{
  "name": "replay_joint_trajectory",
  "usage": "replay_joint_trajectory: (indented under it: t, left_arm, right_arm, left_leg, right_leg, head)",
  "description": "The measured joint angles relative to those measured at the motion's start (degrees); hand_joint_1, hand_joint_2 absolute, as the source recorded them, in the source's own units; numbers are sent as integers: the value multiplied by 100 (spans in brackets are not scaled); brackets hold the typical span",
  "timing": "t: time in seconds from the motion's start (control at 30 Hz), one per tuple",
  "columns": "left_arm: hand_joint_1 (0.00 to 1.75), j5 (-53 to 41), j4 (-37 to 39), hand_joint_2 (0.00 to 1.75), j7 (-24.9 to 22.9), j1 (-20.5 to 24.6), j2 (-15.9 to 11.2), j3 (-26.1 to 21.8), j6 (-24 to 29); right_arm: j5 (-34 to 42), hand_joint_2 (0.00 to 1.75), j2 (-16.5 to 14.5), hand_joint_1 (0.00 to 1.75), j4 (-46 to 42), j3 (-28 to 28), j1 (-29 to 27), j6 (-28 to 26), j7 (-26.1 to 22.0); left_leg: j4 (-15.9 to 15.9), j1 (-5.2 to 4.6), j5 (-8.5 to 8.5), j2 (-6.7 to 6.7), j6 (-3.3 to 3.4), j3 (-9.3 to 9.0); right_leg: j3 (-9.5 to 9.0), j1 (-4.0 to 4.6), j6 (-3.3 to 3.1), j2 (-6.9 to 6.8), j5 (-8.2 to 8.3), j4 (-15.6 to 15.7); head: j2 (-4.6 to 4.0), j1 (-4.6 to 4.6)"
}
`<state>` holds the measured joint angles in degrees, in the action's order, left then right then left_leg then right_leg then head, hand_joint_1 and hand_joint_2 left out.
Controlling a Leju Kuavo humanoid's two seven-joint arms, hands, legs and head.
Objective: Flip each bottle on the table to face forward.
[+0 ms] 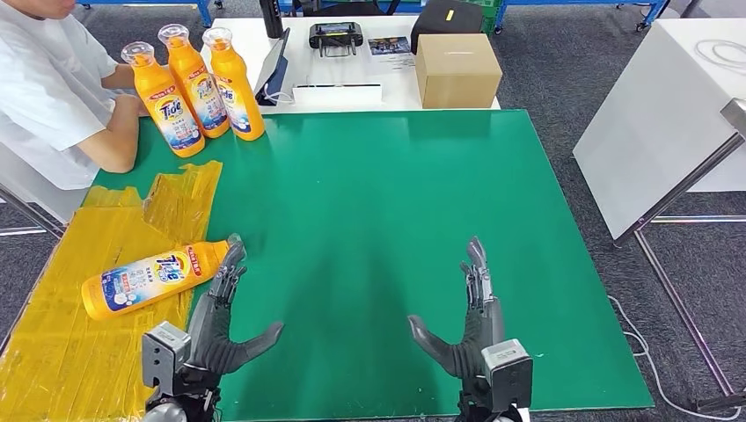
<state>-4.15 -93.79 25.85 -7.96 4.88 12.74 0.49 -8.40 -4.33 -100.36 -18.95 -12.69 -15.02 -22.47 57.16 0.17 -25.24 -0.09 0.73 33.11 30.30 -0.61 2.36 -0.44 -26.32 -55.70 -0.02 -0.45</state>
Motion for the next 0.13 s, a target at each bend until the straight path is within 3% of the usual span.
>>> replay_joint_trajectory:
  t: [0.13]
  left_arm:
    - [0,-7,34,175,93,14,45,73,173]
  right_arm:
    - [13,175,64,0,-90,102,-66,-7,36]
  left_leg:
    - [0,0,0,0,0,0]
  right_leg:
    - [0,0,0,1,0,0]
  head:
    - [0,0]
